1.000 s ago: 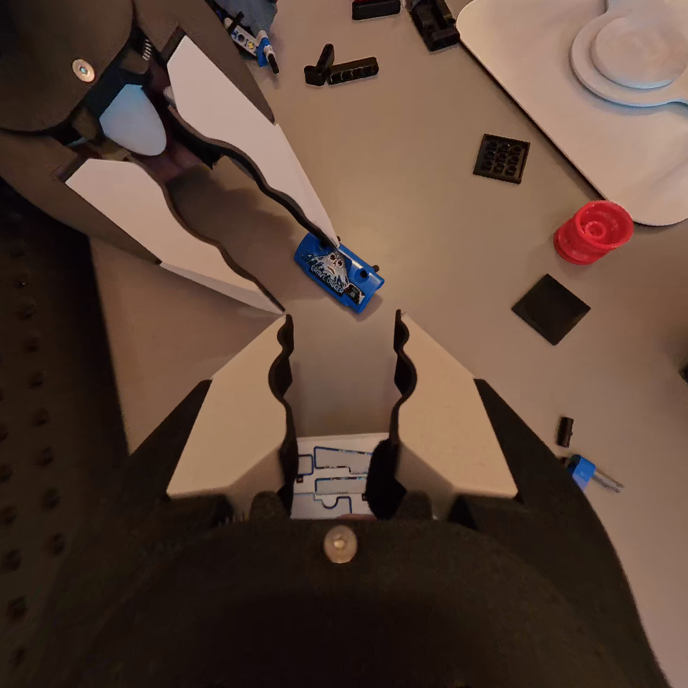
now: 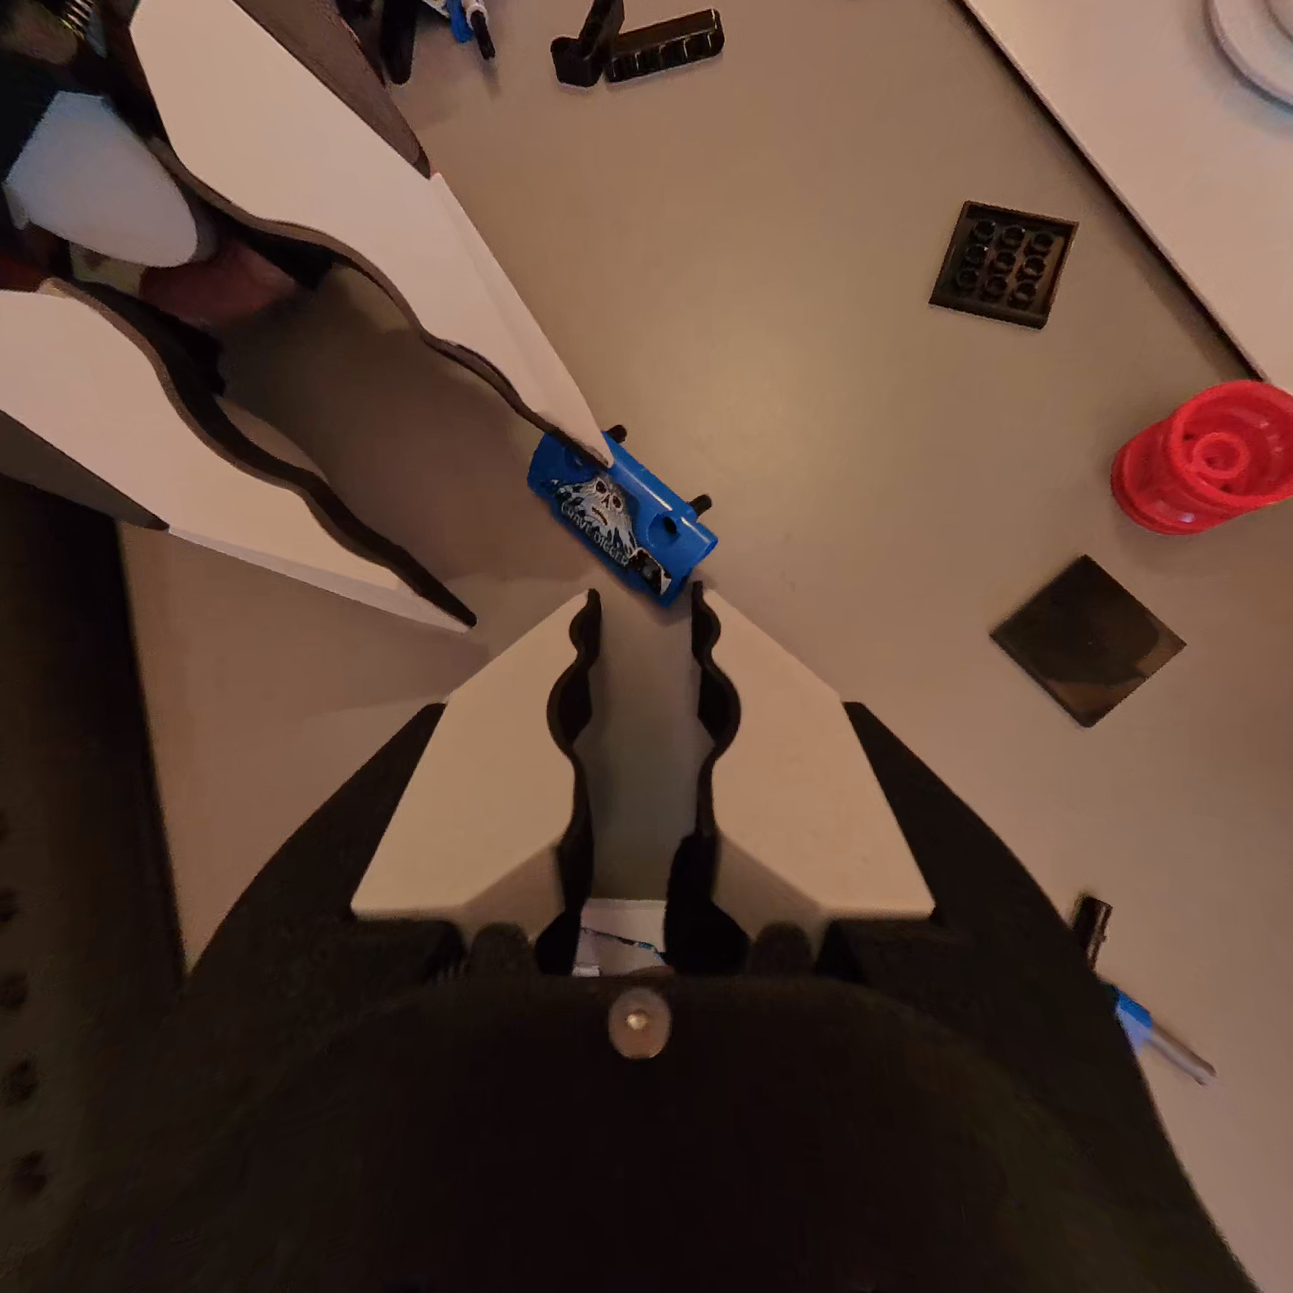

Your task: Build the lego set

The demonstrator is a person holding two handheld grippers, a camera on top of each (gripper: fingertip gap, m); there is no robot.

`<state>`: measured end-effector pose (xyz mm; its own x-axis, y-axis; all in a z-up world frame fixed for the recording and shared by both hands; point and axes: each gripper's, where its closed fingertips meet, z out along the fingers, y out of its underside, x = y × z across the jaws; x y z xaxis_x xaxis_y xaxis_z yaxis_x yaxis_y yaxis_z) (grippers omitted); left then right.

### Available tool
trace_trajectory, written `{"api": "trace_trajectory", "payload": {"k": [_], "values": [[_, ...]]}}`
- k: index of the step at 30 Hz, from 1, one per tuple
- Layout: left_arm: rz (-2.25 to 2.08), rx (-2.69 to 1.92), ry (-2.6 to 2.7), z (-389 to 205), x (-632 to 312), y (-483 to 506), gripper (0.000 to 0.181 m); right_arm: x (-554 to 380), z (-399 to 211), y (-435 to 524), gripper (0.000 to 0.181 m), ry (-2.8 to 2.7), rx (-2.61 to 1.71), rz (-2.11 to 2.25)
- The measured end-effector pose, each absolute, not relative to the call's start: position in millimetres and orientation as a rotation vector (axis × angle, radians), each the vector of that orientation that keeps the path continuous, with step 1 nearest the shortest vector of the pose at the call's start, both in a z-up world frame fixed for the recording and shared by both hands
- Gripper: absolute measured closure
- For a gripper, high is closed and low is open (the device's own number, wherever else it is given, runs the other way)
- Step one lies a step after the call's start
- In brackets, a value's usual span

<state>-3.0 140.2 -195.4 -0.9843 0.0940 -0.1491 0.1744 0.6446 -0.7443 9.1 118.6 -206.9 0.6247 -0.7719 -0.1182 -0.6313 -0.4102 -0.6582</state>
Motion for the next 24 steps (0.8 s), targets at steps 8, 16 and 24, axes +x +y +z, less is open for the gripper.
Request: {"api": "trace_trajectory", "payload": {"k": [8, 16, 24], "values": [[-1.261, 0.252, 2.775, -198, -8, 138, 0.13, 20, -199, 124, 0.155, 1.098, -2.099, -0.243], [-1.248, 0.24, 2.74, -197, -2, 137, 0.121, 19, -199, 125, 0.16, 1.096, -2.078, -0.182], [-1.201, 0.149, 2.747, -202, 11, 141, 0.145, 19, -200, 124, 0.16, 1.092, -2.076, -0.17]]}}
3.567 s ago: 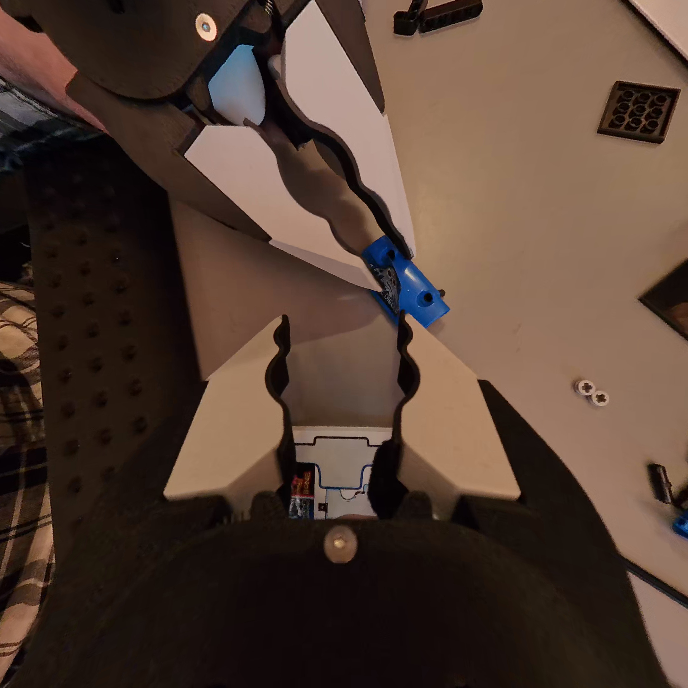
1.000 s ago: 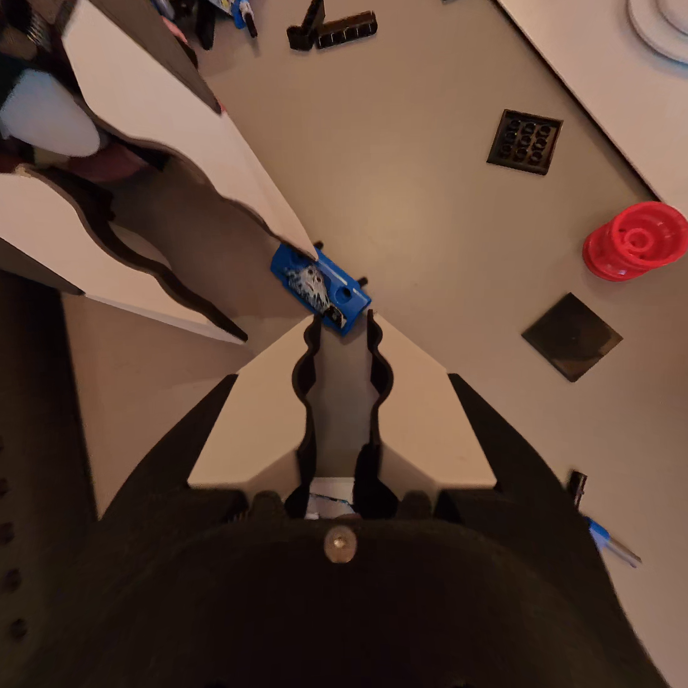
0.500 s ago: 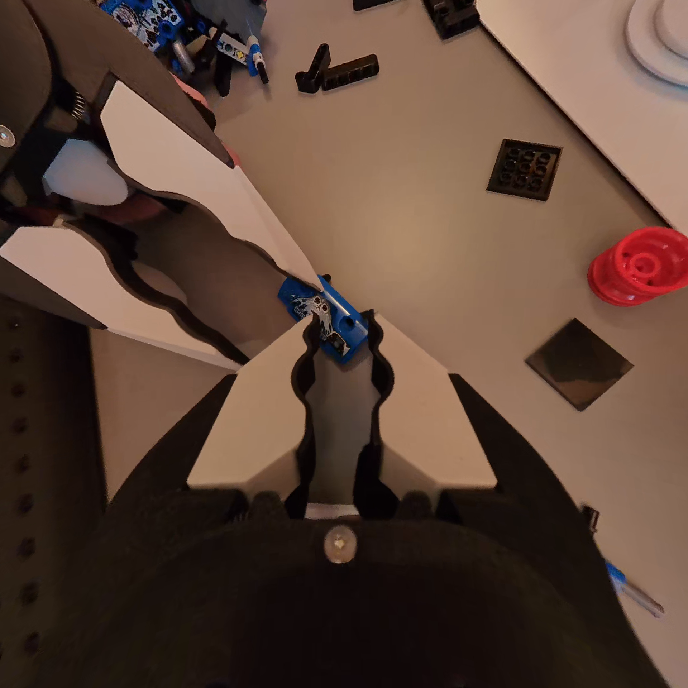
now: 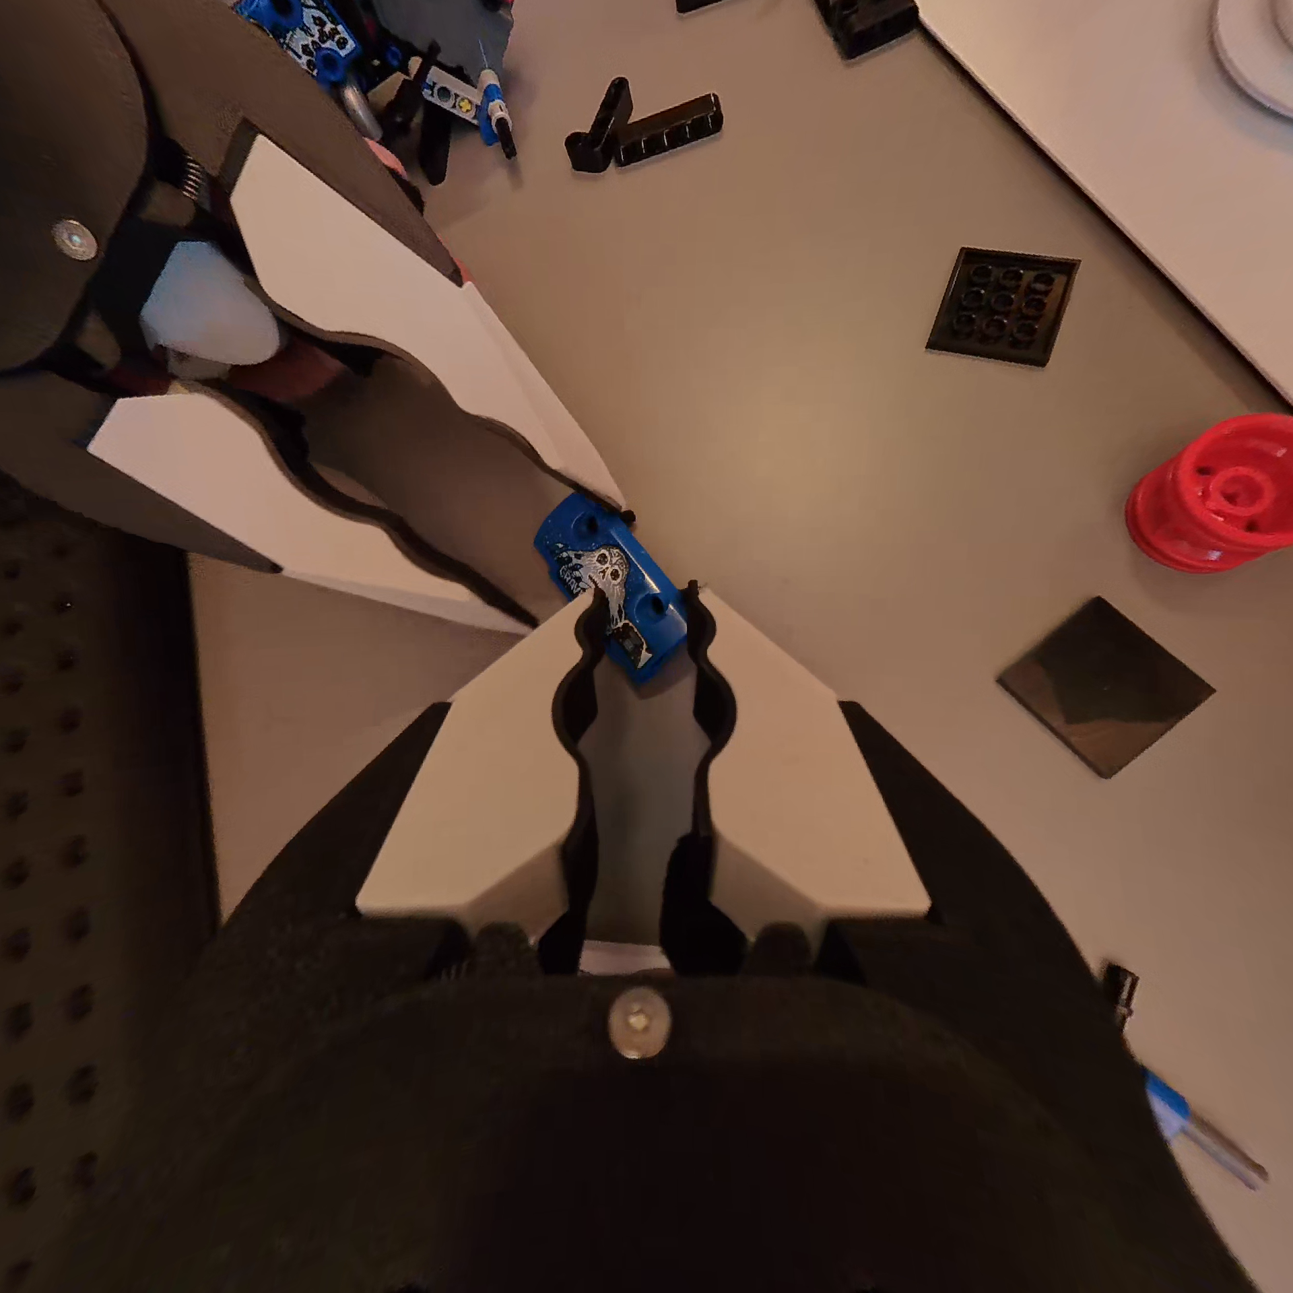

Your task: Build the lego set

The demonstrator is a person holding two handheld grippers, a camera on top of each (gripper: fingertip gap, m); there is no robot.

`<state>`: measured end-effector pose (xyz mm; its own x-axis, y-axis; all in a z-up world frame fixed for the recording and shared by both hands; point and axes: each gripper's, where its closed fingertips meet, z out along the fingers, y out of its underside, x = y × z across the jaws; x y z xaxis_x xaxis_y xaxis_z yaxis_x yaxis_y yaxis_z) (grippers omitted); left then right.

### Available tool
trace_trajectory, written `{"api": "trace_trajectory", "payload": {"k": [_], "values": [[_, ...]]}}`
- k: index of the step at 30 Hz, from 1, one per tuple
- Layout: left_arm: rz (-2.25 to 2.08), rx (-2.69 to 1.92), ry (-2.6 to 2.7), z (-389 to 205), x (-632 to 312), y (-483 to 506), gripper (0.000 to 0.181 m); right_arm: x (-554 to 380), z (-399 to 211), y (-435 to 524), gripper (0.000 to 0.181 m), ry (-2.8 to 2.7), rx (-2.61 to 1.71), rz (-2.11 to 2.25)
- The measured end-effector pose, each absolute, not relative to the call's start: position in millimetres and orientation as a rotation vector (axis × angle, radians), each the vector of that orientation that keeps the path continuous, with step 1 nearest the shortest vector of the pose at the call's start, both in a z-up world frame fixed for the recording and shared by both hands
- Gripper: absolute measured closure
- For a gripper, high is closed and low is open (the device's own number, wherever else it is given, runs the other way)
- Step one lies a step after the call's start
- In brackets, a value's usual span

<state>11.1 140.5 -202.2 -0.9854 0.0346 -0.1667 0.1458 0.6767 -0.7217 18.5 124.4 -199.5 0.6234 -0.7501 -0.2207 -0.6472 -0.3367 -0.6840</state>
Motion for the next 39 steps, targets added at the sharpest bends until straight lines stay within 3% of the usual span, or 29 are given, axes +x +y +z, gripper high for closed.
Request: {"api": "trace_trajectory", "payload": {"k": [3, 15, 20, 26, 32, 35, 39], "values": [[-1.217, 0.099, 2.753, -200, 16, 141, 0.159, 18, -199, 125, 0.16, 1.092, -2.07, -0.156], [-1.235, 0.075, 2.767, -200, 17, 141, 0.16, 17, -198, 123, 0.165, 1.103, -2.024, -0.099], [-1.236, 0.074, 2.768, -200, 17, 141, 0.16, 18, -193, 118, 0.181, 1.111, -1.992, -0.105], [-1.232, 0.084, 2.763, -200, 16, 141, 0.16, 21, -192, 125, 0.158, 1.095, -2.003, -0.141], [-1.23, 0.094, 2.761, -200, 15, 140, 0.16, 27, -196, 122, 0.163, 1.11, -2.034, -0.224], [-1.233, 0.096, 2.762, -200, 14, 140, 0.16, 30, -199, 115, 0.175, 1.129, -2.045, -0.257], [-1.231, 0.096, 2.76, -200, 13, 140, 0.16, 30, -191, 123, 0.163, 1.097, -2.018, -0.264]]}}
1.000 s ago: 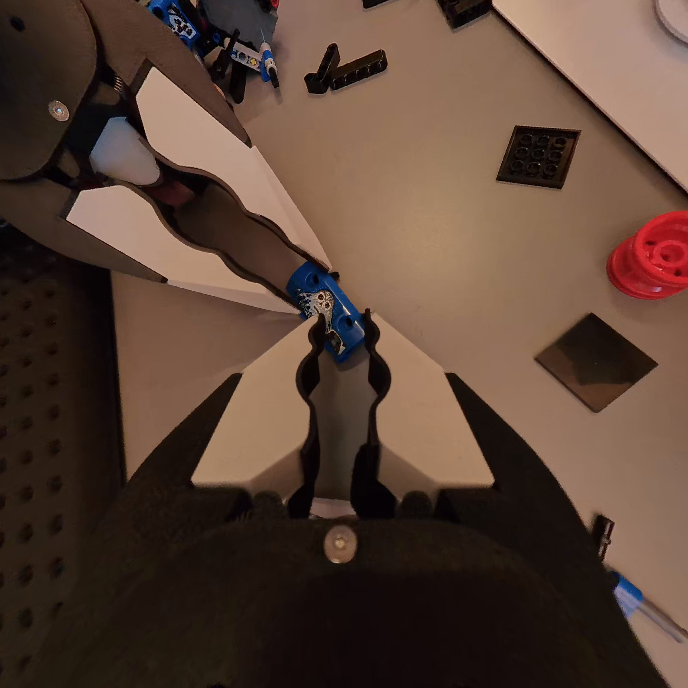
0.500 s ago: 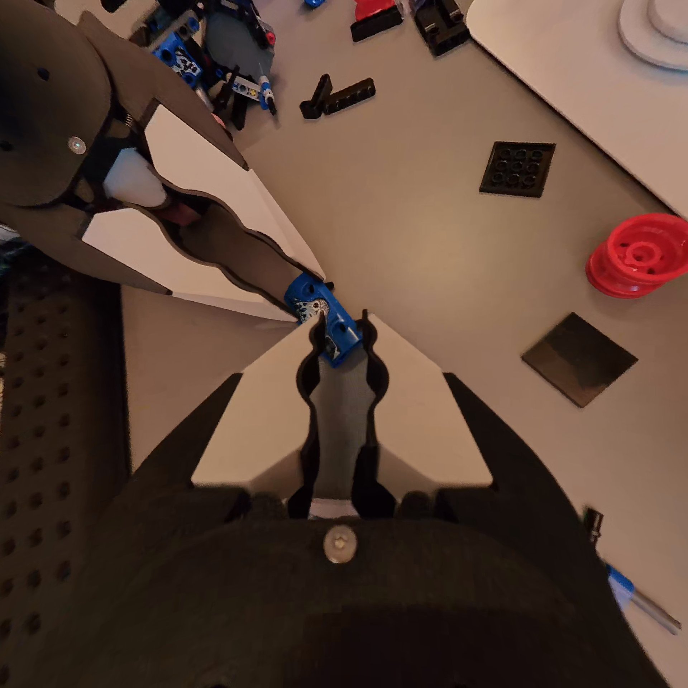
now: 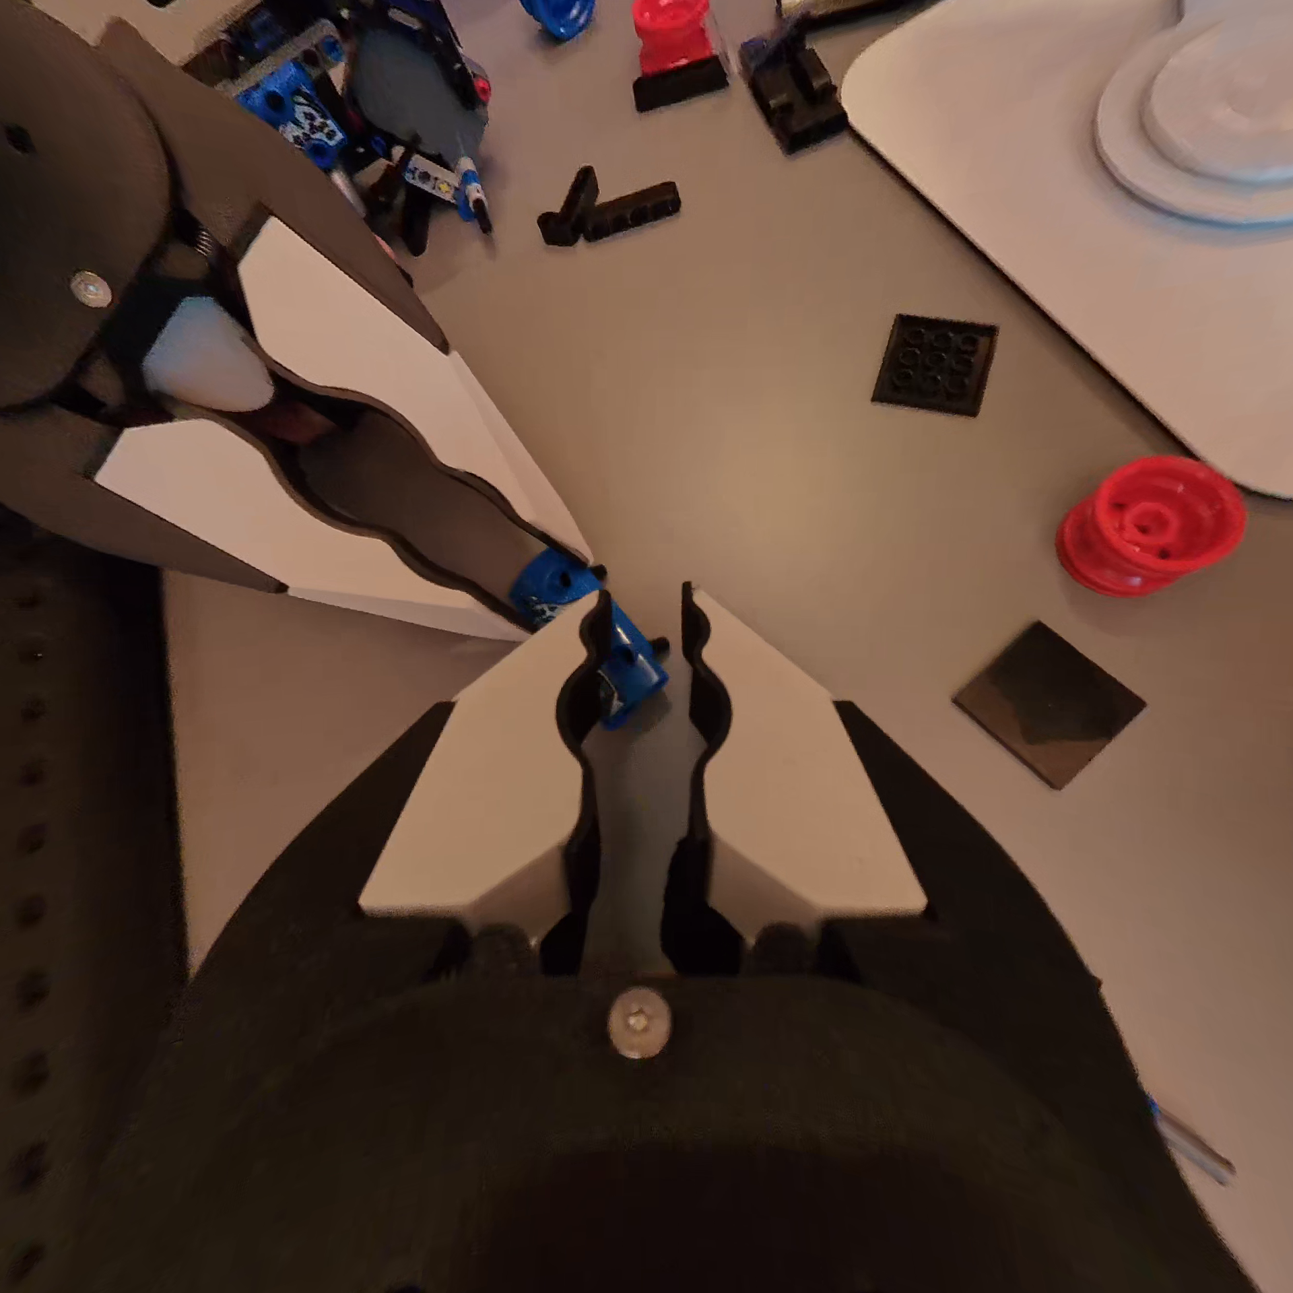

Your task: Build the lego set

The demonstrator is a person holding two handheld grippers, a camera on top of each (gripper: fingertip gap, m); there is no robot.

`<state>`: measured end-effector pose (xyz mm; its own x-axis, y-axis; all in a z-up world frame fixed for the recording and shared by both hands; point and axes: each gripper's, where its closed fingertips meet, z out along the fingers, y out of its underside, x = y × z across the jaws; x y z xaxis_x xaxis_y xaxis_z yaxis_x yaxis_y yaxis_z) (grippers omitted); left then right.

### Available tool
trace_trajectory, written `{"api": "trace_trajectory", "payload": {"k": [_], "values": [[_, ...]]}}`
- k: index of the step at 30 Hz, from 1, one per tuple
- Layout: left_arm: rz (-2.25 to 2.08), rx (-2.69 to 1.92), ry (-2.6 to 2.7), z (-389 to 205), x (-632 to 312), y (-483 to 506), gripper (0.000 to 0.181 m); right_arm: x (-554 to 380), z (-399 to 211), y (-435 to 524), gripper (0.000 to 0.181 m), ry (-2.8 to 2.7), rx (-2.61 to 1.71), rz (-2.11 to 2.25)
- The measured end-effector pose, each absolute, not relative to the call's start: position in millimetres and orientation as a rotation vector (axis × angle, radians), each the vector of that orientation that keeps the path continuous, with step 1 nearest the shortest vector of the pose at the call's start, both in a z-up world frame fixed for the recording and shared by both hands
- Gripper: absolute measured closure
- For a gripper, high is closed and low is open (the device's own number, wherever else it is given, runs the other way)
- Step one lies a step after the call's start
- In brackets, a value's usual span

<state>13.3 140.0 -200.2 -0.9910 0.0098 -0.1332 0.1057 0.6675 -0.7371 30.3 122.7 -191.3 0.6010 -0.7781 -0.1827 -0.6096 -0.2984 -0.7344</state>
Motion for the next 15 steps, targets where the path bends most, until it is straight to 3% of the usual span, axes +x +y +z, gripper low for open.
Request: {"api": "trace_trajectory", "payload": {"k": [6, 10, 15], "values": [[-1.23, 0.096, 2.761, -200, 13, 140, 0.16, 32, -197, 130, 0.154, 1.09, -2.042, -0.267], [-1.235, 0.107, 2.766, -200, 11, 140, 0.16, 35, -203, 123, 0.165, 1.124, -2.044, -0.295], [-1.231, 0.108, 2.762, -200, 11, 140, 0.16, 32, -198, 132, 0.154, 1.085, -2.022, -0.255]]}}
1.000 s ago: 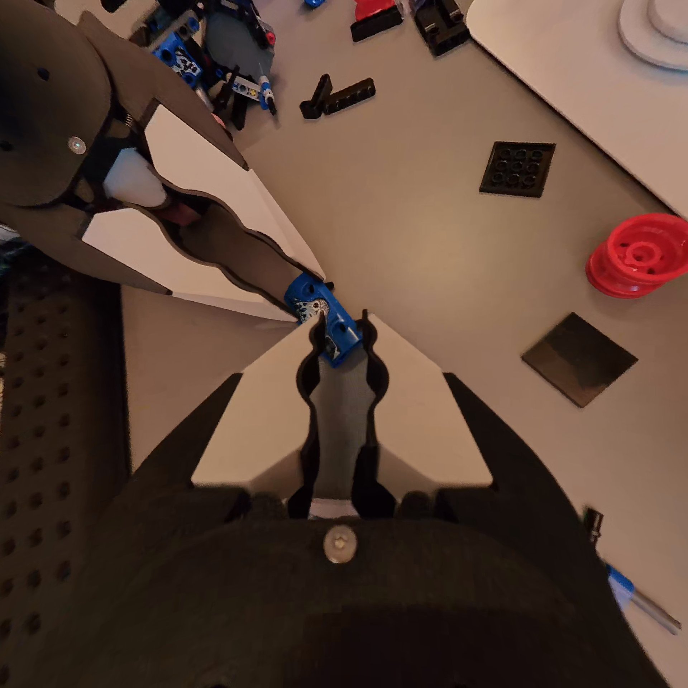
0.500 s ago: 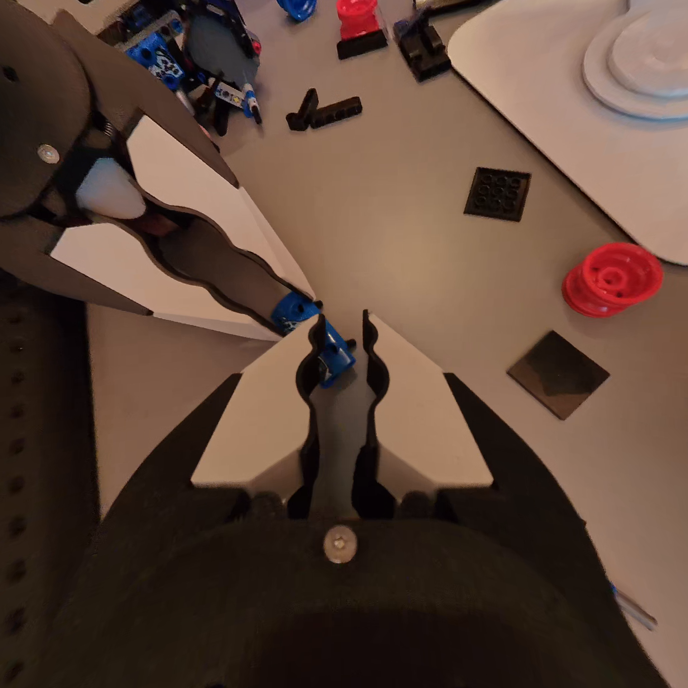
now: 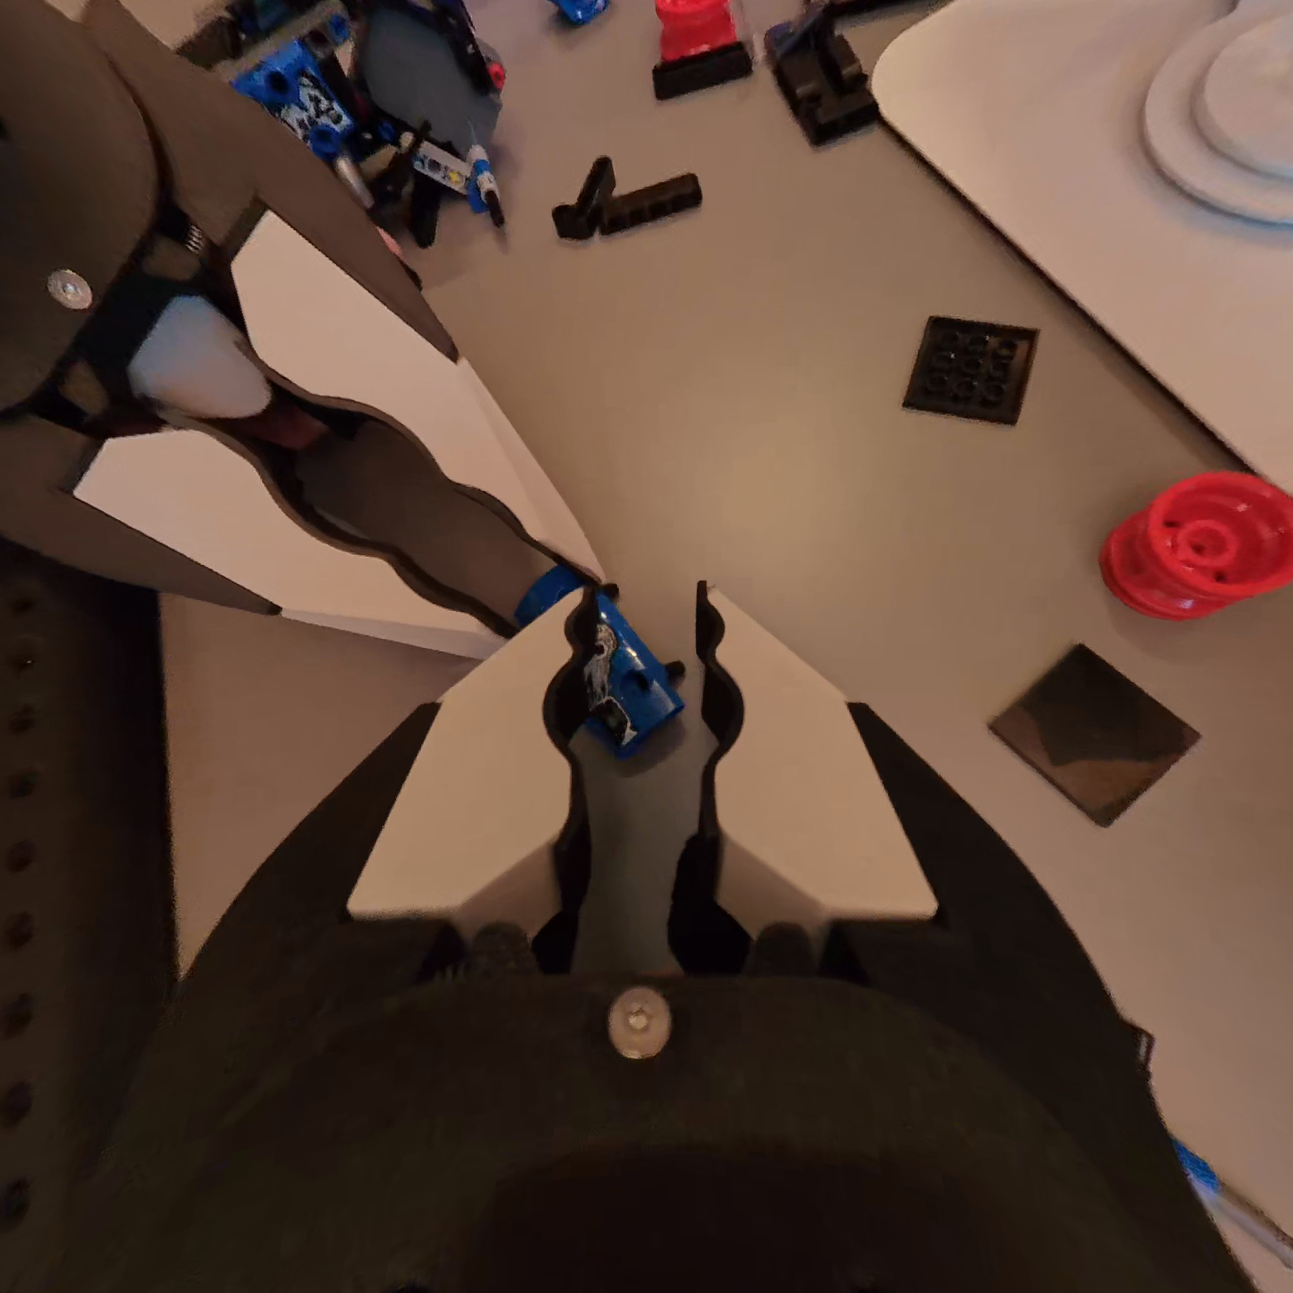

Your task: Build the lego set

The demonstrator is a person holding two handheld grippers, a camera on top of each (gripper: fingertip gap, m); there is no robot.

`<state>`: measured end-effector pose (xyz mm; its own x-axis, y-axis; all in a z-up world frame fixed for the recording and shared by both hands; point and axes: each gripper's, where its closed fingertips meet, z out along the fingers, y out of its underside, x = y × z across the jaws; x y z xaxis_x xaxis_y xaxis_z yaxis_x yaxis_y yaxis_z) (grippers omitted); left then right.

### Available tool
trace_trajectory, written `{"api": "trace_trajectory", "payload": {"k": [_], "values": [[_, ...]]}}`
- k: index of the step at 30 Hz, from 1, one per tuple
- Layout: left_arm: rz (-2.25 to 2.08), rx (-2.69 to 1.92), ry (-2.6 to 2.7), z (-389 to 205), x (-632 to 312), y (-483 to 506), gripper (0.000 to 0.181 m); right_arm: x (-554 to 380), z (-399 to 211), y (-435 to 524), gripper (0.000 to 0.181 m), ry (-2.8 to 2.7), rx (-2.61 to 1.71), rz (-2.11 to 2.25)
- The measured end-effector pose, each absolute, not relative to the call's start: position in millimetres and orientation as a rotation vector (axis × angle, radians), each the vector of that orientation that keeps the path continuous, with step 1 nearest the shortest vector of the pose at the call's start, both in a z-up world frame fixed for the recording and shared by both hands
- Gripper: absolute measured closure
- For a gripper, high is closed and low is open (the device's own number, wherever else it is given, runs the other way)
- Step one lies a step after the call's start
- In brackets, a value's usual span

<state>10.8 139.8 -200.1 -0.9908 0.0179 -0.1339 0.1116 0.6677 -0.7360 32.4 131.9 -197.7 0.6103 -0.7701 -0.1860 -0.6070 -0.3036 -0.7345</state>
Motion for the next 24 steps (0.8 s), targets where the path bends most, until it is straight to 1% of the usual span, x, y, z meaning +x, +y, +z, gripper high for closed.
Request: {"api": "trace_trajectory", "payload": {"k": [1, 2, 3, 6, 8, 10, 11, 13, 19, 24], "values": [[-1.231, 0.107, 2.762, -200, 11, 140, 0.16, 34, -198, 131, 0.157, 1.093, -2.016, -0.262], [-1.231, 0.109, 2.762, -200, 10, 140, 0.16, 35, -201, 126, 0.164, 1.113, -2.045, -0.29], [-1.228, 0.109, 2.76, -200, 11, 140, 0.16, 36, -202, 119, 0.161, 1.121, -2.075, -0.331], [-1.226, 0.102, 2.757, -200, 12, 141, 0.16, 28, -189, 122, 0.155, 1.063, -2.038, -0.273], [-1.228, 0.101, 2.759, -200, 12, 141, 0.16, 23, -192, 116, 0.149, 1.065, -2.069, -0.256], [-1.226, 0.103, 2.758, -200, 12, 141, 0.16, 22, -198, 110, 0.148, 1.085, -2.087, -0.247], [-1.229, 0.104, 2.758, -200, 12, 141, 0.16, 22, -198, 108, 0.151, 1.091, -2.078, -0.242], [-1.239, 0.108, 2.768, -200, 9, 140, 0.16, 19, -199, 103, 0.147, 1.089, -2.092, -0.239], [-1.234, 0.112, 2.764, -200, 9, 140, 0.16, 12, -191, 100, 0.144, 1.068, -2.077, -0.204], [-1.229, 0.112, 2.759, -200, 10, 140, 0.16, 9, -203, 94, 0.144, 1.1, -2.112, -0.184]]}}
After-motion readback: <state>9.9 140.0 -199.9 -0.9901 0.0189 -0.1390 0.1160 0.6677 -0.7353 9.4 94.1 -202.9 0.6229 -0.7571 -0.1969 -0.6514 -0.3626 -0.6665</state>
